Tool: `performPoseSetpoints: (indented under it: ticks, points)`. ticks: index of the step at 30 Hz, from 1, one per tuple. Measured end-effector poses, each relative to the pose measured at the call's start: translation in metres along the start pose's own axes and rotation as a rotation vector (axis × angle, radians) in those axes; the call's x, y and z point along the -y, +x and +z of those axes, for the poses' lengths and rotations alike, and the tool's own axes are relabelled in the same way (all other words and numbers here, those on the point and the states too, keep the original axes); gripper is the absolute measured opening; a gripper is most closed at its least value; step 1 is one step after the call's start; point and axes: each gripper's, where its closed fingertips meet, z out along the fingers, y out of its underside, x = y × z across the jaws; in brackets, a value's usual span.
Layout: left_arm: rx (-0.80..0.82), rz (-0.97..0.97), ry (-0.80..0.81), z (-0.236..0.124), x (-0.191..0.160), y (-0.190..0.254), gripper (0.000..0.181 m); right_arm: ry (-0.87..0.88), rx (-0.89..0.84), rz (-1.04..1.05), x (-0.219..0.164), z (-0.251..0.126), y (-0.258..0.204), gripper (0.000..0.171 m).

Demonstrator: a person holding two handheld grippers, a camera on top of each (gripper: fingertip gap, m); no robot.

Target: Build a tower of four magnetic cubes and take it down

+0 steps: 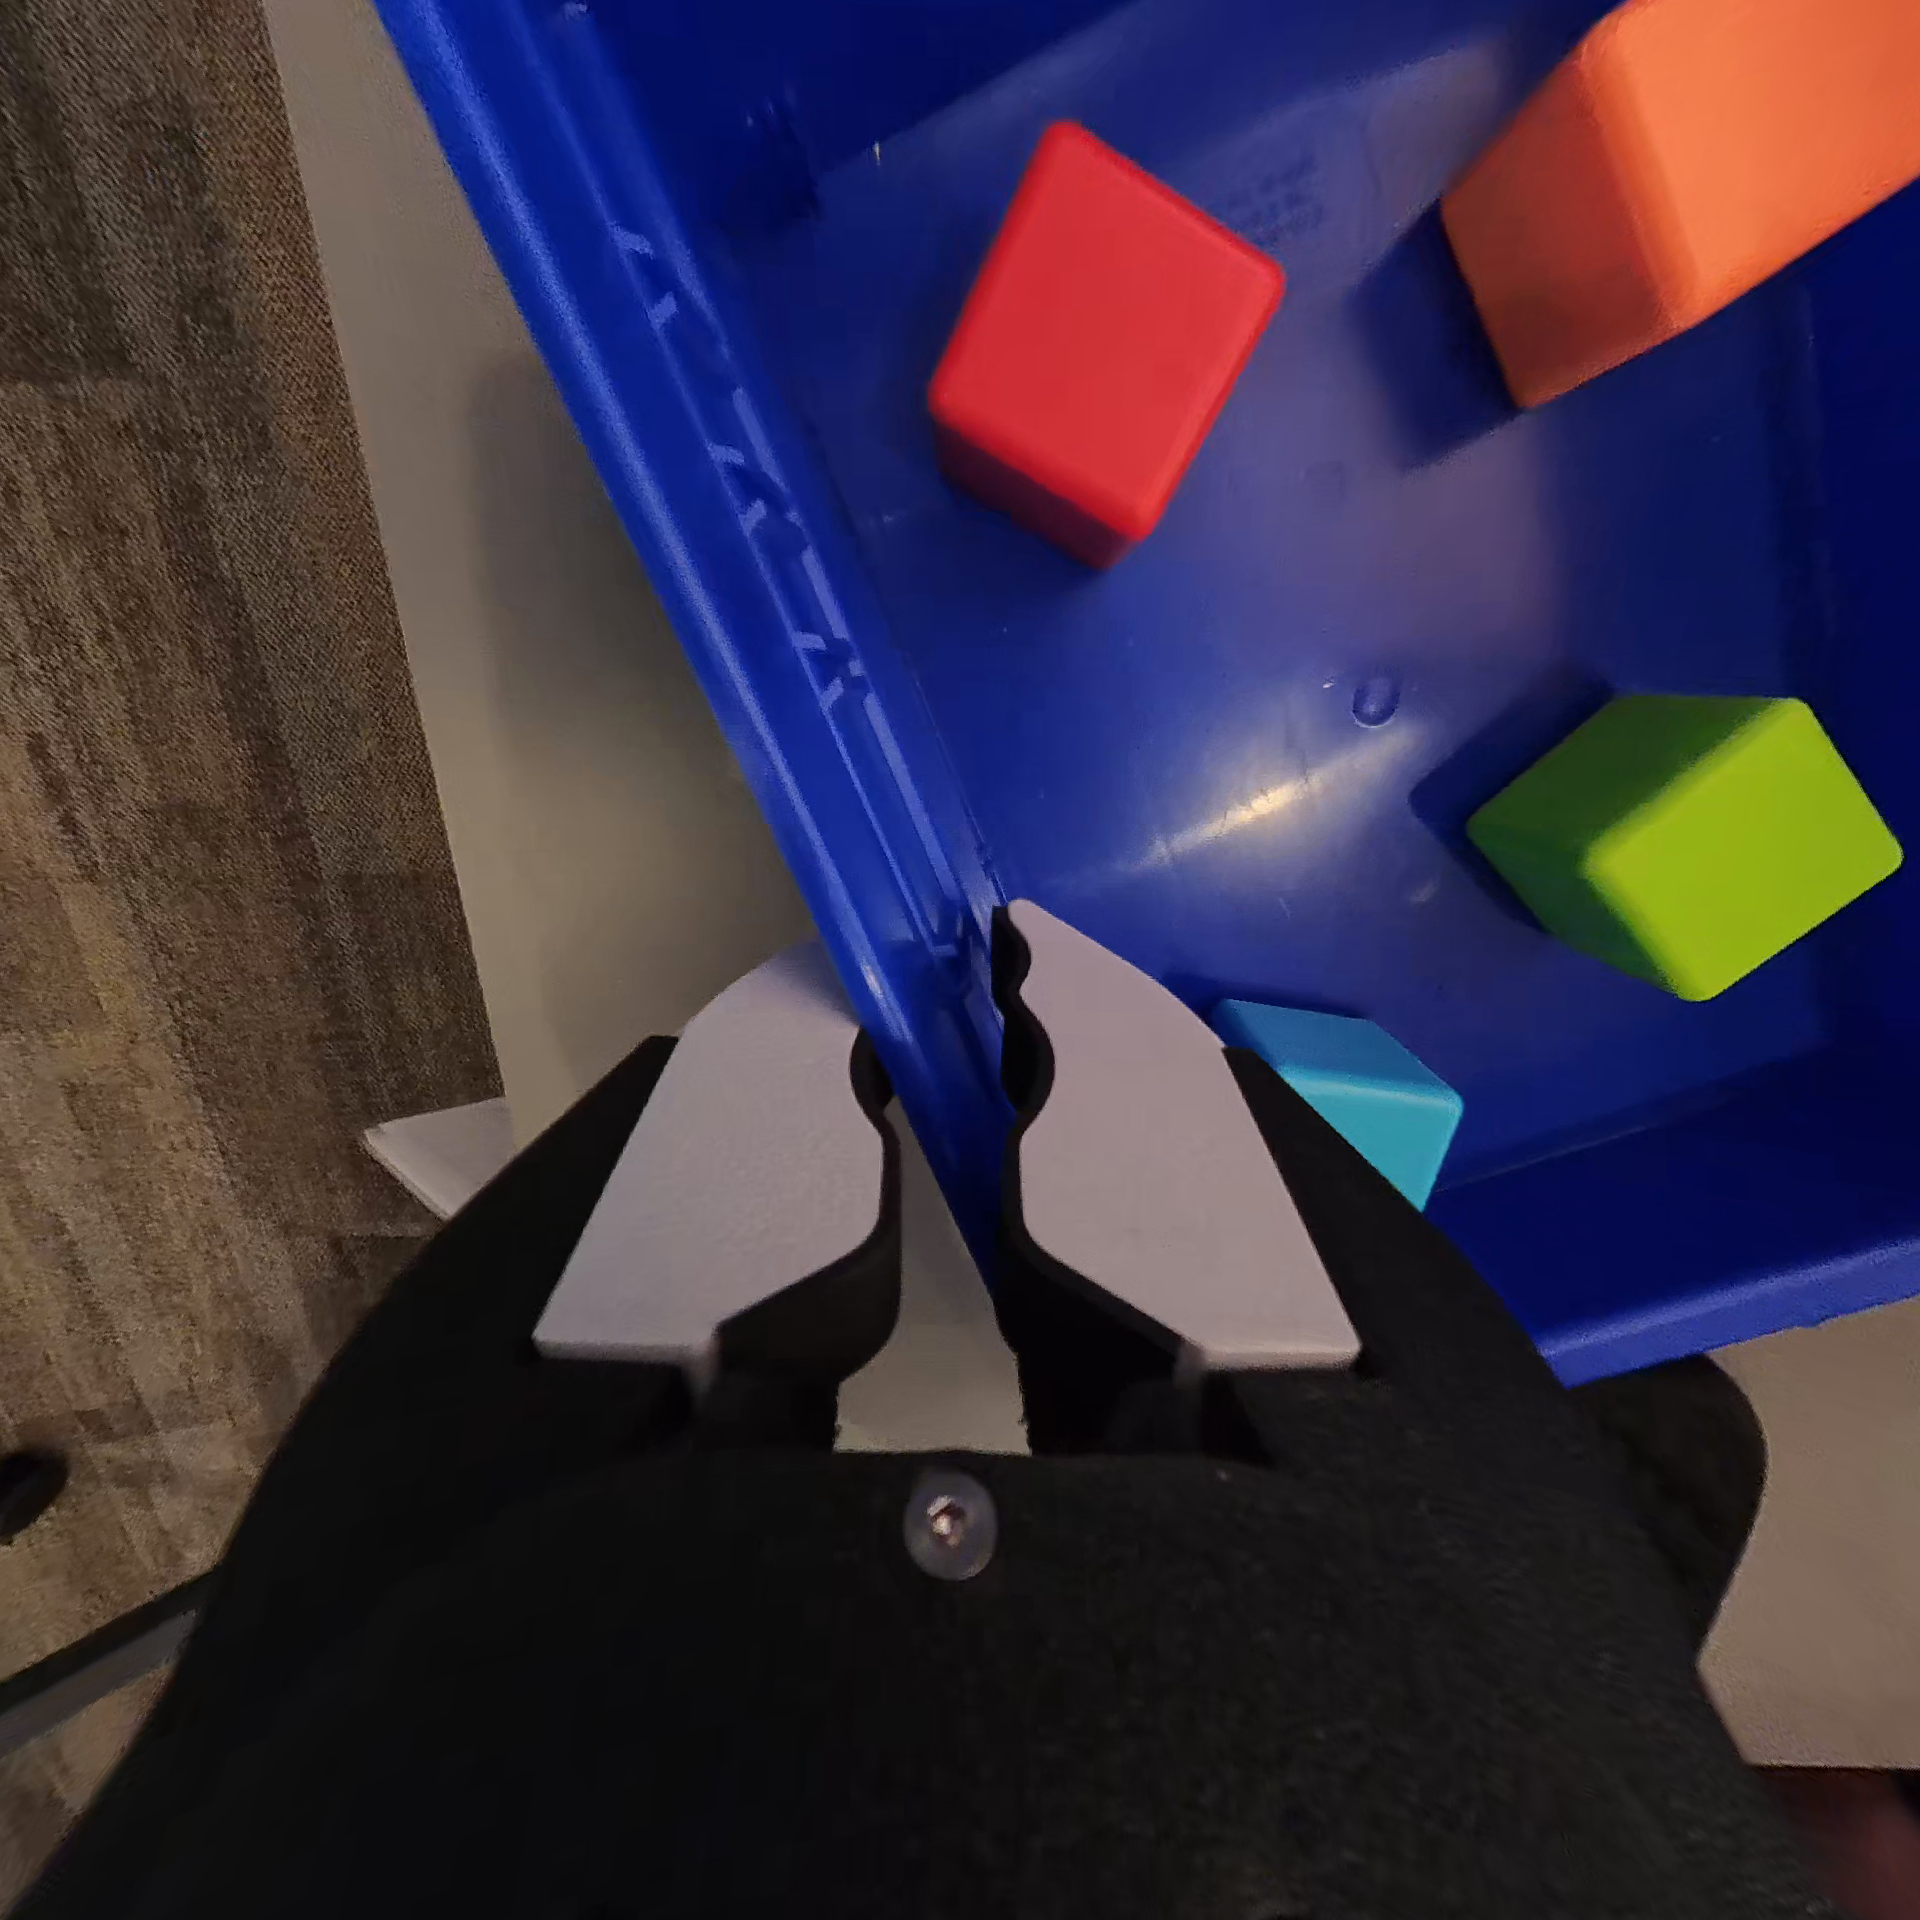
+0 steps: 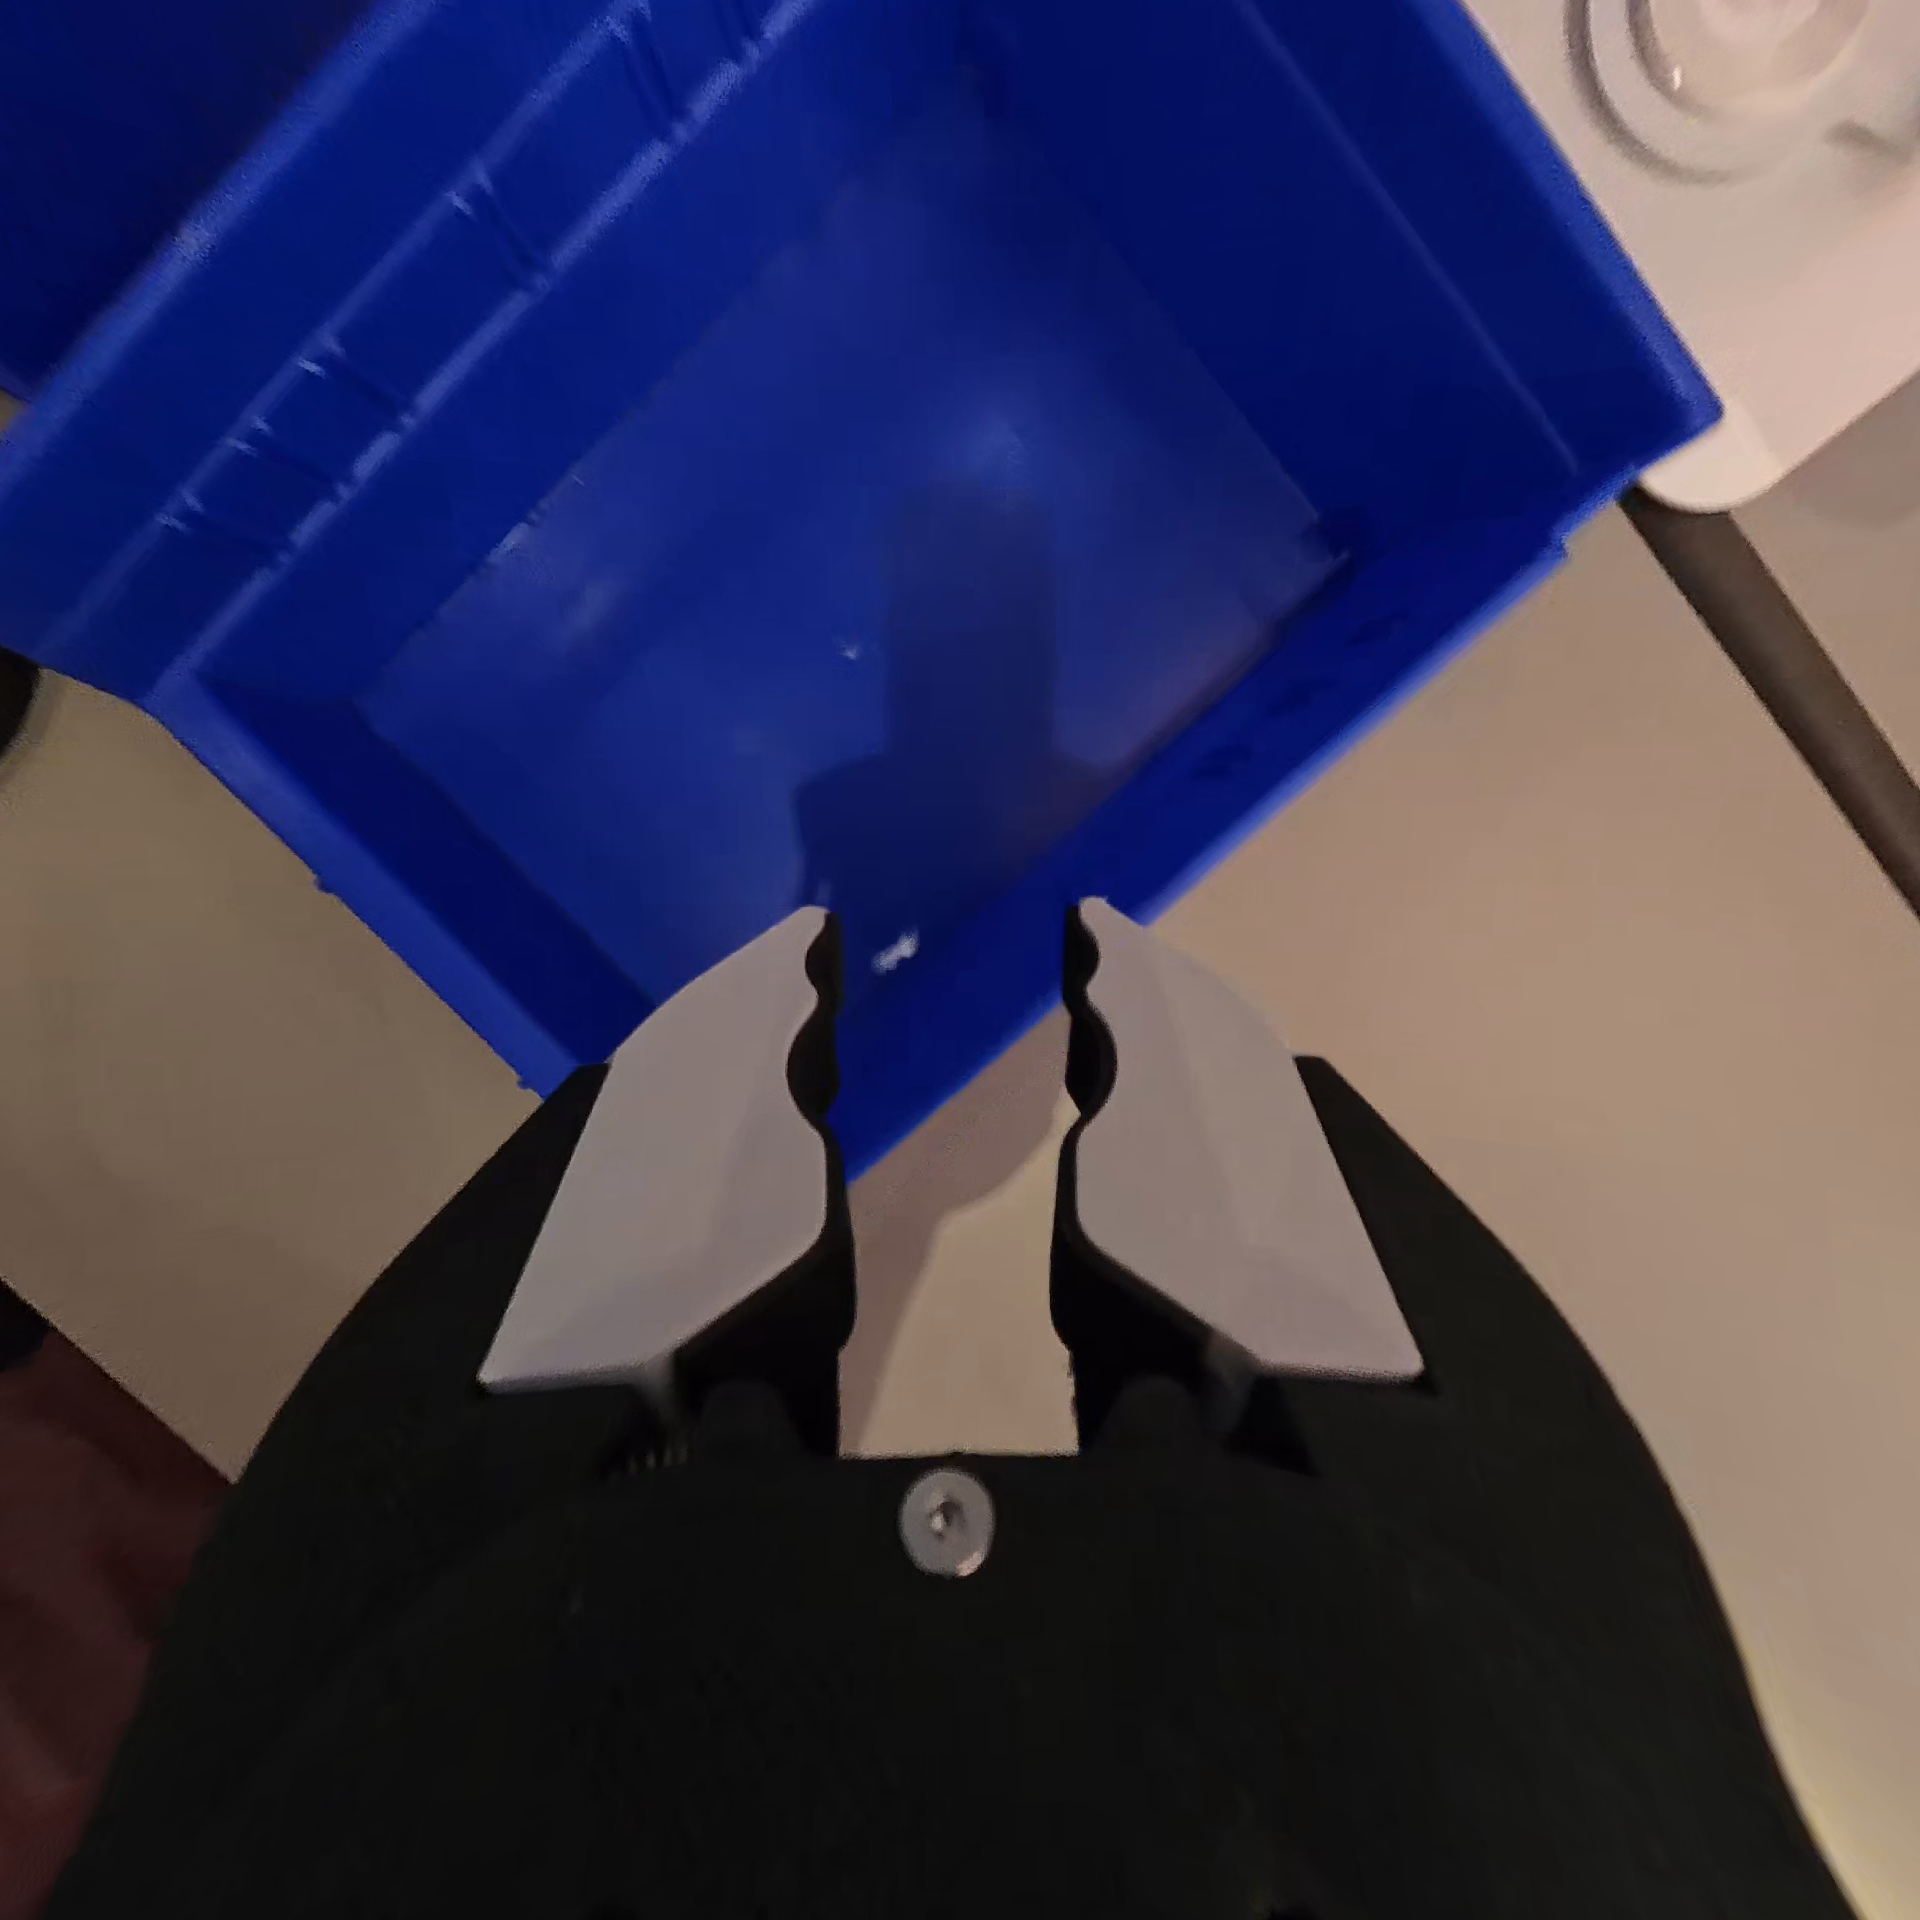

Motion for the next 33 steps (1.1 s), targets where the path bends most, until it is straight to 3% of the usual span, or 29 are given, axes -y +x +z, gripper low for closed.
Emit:
performPoseSetpoints:
  ticks: [7,12,17,23,29,33]
  points:
    - [0.049,0.187,0.041,0.005,0.016,-0.003,0.024,-0.015,0.011,0.136,-0.035,0.006,0.029,0.044]
    - [0.072,0.336,0.119,0.01,0.036,0.002,0.025,-0.007,0.013,0.169,-0.044,0.001,0.034,0.044]
    - [0.13,0.361,0.138,0.007,0.042,0.002,0.029,0.028,-0.033,0.194,-0.041,-0.009,0.038,0.046]
    - [0.343,0.25,0.266,-0.051,0.057,-0.015,0.06,0.021,-0.103,0.284,-0.04,-0.003,0.052,0.058]
    - [0.452,0.244,0.327,-0.085,0.057,-0.011,0.062,0.022,-0.04,0.457,-0.029,0.025,0.055,0.07]
    - [0.473,0.259,0.318,-0.091,0.054,-0.008,0.063,-0.098,0.018,0.517,-0.032,0.052,0.043,0.072]
